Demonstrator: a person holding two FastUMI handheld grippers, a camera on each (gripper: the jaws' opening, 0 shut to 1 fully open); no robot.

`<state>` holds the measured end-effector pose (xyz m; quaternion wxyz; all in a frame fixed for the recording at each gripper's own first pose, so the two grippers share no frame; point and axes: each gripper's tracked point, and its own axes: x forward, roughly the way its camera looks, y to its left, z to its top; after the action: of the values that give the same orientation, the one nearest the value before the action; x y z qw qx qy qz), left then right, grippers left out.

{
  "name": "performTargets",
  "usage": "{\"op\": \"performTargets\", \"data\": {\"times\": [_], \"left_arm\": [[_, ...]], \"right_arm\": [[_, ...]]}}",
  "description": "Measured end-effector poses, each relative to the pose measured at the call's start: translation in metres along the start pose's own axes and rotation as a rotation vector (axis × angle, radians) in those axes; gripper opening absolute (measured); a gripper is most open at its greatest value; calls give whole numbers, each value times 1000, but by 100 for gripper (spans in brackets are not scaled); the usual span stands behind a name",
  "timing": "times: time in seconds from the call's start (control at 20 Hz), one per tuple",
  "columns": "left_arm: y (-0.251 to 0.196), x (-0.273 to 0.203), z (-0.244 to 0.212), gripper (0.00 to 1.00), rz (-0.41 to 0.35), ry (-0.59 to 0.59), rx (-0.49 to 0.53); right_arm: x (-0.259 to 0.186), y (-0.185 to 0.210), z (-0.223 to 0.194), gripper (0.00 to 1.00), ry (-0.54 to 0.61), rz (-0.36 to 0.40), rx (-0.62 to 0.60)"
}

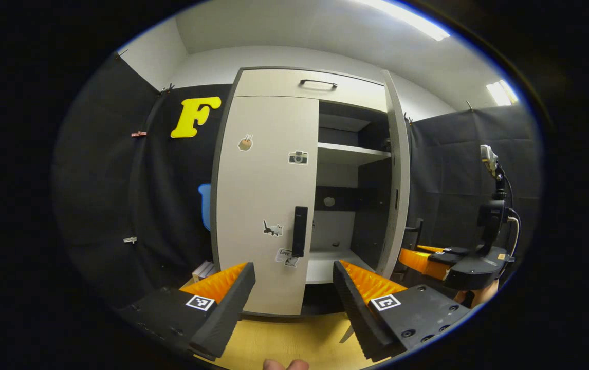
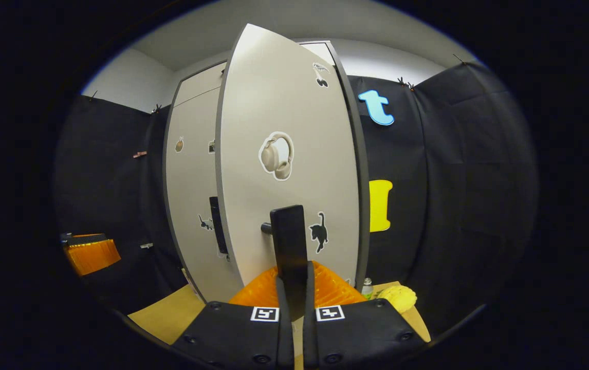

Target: Open the right door of the double-door shoe cabinet with the right hand, and open the left door with the left hand.

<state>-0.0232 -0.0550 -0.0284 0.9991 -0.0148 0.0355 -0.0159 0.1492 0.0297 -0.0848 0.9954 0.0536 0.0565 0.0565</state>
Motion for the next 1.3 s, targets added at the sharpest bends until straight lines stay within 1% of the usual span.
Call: {"op": "performTargets", "data": {"times": [0.15, 0.3, 0.5, 0.7, 0.8, 0.95, 1.1, 1.3], "left_arm": [[-17, 3, -5, 94, -29, 9, -8], [-31, 5, -6, 94, -54, 11, -5], [-49, 7, -9, 94, -84, 18, -7], [-60, 8, -9, 94, -100, 16, -2], [-63, 9, -8, 94, -104, 16, 7], [-68, 10, -9, 94, -108, 16, 8], [-70, 10, -11, 94, -107, 22, 5], [-70, 14, -16, 94, -103, 32, 9]], "right_arm": [[-4, -11, 1, 11, 2, -44, -8], [-8, -26, 2, 11, 9, -72, -49], [-12, -36, 3, 10, 6, -113, -22], [-12, -50, 6, 10, -6, -156, -28], [-13, -55, 6, 10, -8, -167, -9], [-15, -59, 8, 5, -13, -178, -4], [-15, -56, 8, 5, -13, -160, 9], [-15, -59, 9, 5, -21, -175, 2]]}}
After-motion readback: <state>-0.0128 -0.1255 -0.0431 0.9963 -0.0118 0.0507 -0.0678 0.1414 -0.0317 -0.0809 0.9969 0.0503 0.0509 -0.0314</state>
